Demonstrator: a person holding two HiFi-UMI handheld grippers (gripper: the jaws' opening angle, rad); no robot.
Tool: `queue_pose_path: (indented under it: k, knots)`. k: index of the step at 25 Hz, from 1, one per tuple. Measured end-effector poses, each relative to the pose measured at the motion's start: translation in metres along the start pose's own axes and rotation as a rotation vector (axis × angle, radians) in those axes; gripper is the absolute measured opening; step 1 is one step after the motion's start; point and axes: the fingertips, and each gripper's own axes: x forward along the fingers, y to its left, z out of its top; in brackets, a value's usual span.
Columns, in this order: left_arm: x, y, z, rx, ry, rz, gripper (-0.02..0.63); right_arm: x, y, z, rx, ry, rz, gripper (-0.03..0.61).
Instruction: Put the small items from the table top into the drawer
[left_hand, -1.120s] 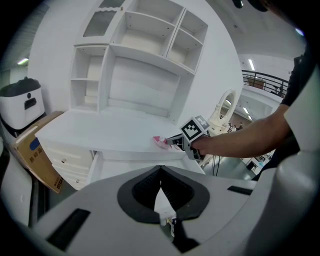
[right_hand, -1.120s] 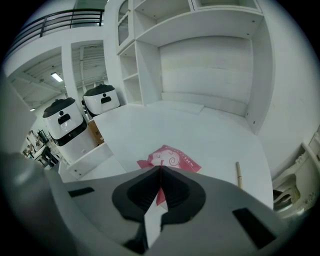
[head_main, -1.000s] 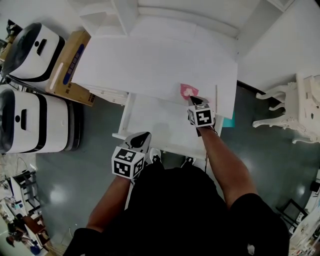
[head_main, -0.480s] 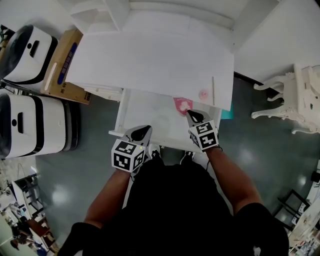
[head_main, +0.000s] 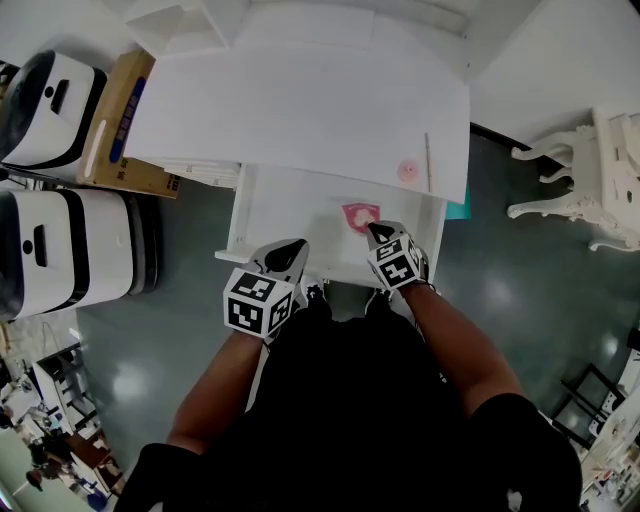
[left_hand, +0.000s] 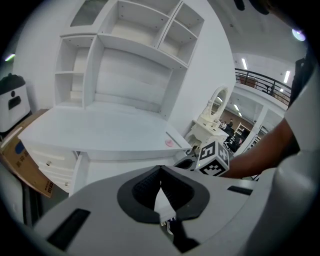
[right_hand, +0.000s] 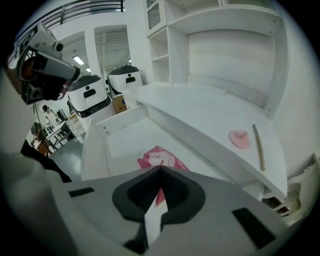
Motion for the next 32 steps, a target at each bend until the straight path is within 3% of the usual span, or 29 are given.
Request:
queue_pose_path:
  k: [15, 21, 25, 32]
  knots:
    - [-0.023, 0.005, -0.011, -0.051, -0.007, 0.048, 0.009, 0.065, 0.02, -0.041, -0.019, 0.197, 0.079, 0.031]
    - [-0.026, 0.009, -0.016, -0.068, -0.011, 0.059, 0.009, 0.065, 0.027, -0.041, 0.015, 0.191, 0.136, 0.034]
    - [-0.025, 0.007, -0.013, -0.077, -0.021, 0.045, 0.009, 0.059, 0.023, -0.042, 0.068, 0.196, 0.117, 0.034]
    - [-0.02, 0.006, -0.007, -0.06, -0.04, 0.03, 0.009, 0.04, 0.025, -0.02, 0.07, 0.112, 0.118, 0.034]
